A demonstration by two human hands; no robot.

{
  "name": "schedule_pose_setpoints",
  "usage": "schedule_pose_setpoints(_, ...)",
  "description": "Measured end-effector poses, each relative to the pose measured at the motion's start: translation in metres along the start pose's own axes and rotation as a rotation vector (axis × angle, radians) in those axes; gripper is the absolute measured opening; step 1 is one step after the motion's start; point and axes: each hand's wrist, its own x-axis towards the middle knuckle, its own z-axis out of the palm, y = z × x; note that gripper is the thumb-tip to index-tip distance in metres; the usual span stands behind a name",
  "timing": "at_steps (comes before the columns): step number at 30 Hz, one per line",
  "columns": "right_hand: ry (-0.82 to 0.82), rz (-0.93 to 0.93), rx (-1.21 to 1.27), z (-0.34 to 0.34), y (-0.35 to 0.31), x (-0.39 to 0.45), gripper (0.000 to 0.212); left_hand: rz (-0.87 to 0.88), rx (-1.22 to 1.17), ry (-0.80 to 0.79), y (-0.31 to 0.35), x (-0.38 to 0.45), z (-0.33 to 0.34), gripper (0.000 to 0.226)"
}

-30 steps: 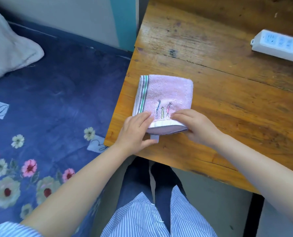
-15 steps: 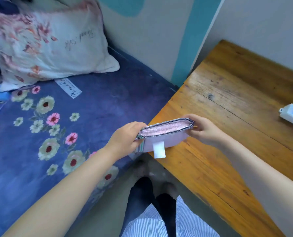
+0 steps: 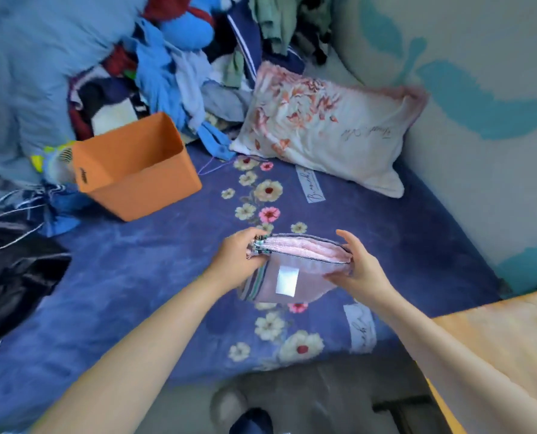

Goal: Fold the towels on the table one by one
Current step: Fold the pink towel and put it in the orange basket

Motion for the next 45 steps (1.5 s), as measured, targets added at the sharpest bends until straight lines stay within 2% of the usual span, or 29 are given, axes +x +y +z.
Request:
schedule_pose_setpoints(4,0.029,-0.091,0.093,0.064,-0.081,0.047,0.067,-0.082,-0.069,0.123,-0.06,0.003,-0.087,0.034)
schedule_pose_setpoints(7,0.017,-0.125,0.161,0.119,-0.142,0.079,0.038,-0.18,-0.205,0.241,-0.104,0.004,-0.153,0.031)
schedule_pose_setpoints(9,-0.01,-0.125,0.228,0.15,-0.176,0.097,0.022,-0.223,-0.395,0.308,-0.129,0.005,-0.189,0.032)
schedule_pose_setpoints(13,-0.092,-0.142,0.426,0.2,-0.235,0.128,0.027,-0.246,-0.725,0.448,-0.167,0.012,-0.236,0.026)
schedule_pose_setpoints(15,-0.128,-0.121,0.51,0.216,-0.253,0.142,0.021,-0.252,-0.784,0.483,-0.176,0.021,-0.246,0.017)
schedule_pose_setpoints(17,-0.155,-0.139,0.523,0.231,-0.265,0.162,0.016,-0.25,-0.84,0.547,-0.185,0.036,-0.257,0.017)
schedule_pose_setpoints(19,-0.243,-0.201,0.497,0.244,-0.272,0.186,0.021,-0.276,-0.898,0.635,-0.192,0.057,-0.272,0.018)
schedule_pose_setpoints(22,-0.456,-0.195,0.399,0.261,-0.267,0.218,0.058,-0.331,-0.94,0.713,-0.203,0.083,-0.29,0.012)
schedule_pose_setpoints(24,-0.525,-0.132,0.321,0.274,-0.262,0.239,0.062,-0.346,-0.96,0.738,-0.209,0.101,-0.301,0.012)
schedule_pose_setpoints(27,-0.538,-0.038,0.362,0.292,-0.263,0.27,0.041,-0.427,-1.008,0.692,-0.224,0.129,-0.32,0.018)
schedule_pose_setpoints(30,-0.4,0.062,0.437,0.308,-0.269,0.305,0.028,-0.423,-1.119,0.438,-0.246,0.151,-0.334,0.025)
schedule_pose_setpoints(32,-0.376,0.111,0.447,0.325,-0.274,0.328,0.029,-0.429,-0.981,0.333,-0.269,0.163,-0.335,0.016)
schedule_pose_setpoints(33,-0.394,0.118,0.431,0.331,-0.278,0.333,0.03,-0.44,-0.926,0.324,-0.277,0.166,-0.335,0.023)
schedule_pose_setpoints(35,-0.446,0.114,0.323,0.346,-0.282,0.346,0.023,-0.476,-0.892,0.347,-0.295,0.174,-0.337,0.04)
schedule_pose_setpoints(37,-0.496,0.098,0.168,0.362,-0.285,0.361,0.012,-0.489,-0.91,0.384,-0.318,0.188,-0.342,0.042)
schedule_pose_setpoints(40,-0.457,0.051,-0.062,0.383,-0.276,0.4,0.038,-0.509,-0.994,0.435,-0.364,0.214,-0.356,0.036)
schedule_pose_setpoints(42,-0.39,-0.044,-0.382,0.392,-0.265,0.429,0.045,-0.536,-1.067,0.457,-0.392,0.231,-0.363,0.041)
schedule_pose_setpoints(45,-0.404,-0.165,-0.914,0.407,-0.241,0.466,0.074,-0.552,-1.136,0.484,-0.431,0.258,-0.371,0.049)
